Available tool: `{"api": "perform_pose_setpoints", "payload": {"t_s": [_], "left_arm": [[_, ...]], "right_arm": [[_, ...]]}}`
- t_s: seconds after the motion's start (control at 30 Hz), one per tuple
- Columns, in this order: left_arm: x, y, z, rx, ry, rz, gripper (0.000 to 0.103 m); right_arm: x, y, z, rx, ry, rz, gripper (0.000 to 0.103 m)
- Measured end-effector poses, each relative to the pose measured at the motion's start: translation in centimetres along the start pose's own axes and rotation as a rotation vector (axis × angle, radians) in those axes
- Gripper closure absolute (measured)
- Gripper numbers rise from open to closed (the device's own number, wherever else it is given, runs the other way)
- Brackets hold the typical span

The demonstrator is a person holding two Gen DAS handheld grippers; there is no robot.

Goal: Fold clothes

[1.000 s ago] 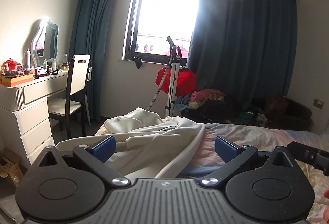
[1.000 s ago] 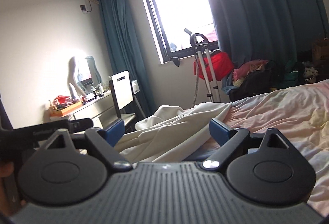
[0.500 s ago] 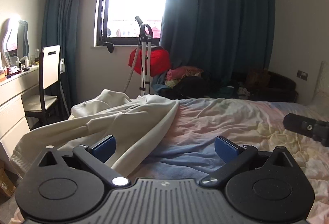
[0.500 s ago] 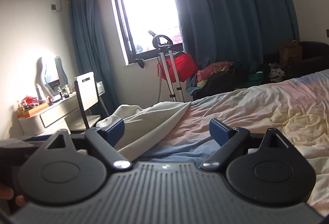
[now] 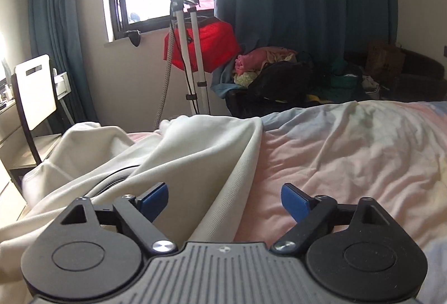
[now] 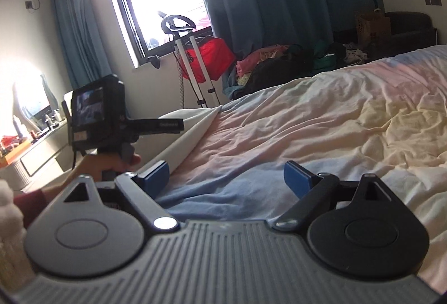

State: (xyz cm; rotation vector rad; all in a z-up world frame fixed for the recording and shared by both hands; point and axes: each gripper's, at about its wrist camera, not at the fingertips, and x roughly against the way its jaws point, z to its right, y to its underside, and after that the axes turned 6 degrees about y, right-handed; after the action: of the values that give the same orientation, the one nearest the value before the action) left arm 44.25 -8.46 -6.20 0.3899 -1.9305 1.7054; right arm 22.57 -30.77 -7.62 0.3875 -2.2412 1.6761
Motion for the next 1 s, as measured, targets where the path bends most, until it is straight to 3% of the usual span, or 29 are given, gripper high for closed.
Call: {"api": "perform_pose_setpoints", "payload": {"t_s": [0.23, 0.37, 0.4, 0.47, 0.6, 0.8, 0.93, 1.0], "left_arm": [[-13.2, -2.6, 2.4, -0.106, -0.089, -0.082, 0.030], [-17.1, -2.3, 4.0, -0.189, -0.134, -0.153, 0.071], [-17.5, -2.4, 4.0, -0.186, -0.142, -0.159, 0.089], [-17.0, -3.0, 3.6, -0.158, -0.140, -0.138, 0.099], [-12.2, -5.5, 2.4, -0.081, -0.126, -0.019, 0.101], [2.7, -8.8, 0.8, 0.019, -0.016, 0.155, 0.101], [14.5, -6.9, -0.1, 0.044, 0.119, 0.233, 0.101], [19.9, -3.9, 0.0, 0.040, 0.188, 0.261, 0.101]], "right_arm": [[-7.3, 2.0, 4.0, -0.102, 0.043, -0.102, 0.013], [-8.7, 2.5, 5.8, -0.149, 0.066, -0.114, 0.013], [-8.9, 2.7, 6.1, -0.162, 0.072, -0.120, 0.013], [-9.1, 2.7, 6.7, -0.189, 0.073, -0.134, 0.013], [-8.1, 2.2, 6.7, -0.184, 0.076, -0.097, 0.013], [-5.8, 1.5, 5.8, -0.173, 0.057, -0.041, 0.013], [-3.6, 1.2, 5.2, -0.199, -0.006, -0.029, 0.013], [-1.9, 0.9, 5.0, -0.224, -0.058, -0.012, 0.013]]}}
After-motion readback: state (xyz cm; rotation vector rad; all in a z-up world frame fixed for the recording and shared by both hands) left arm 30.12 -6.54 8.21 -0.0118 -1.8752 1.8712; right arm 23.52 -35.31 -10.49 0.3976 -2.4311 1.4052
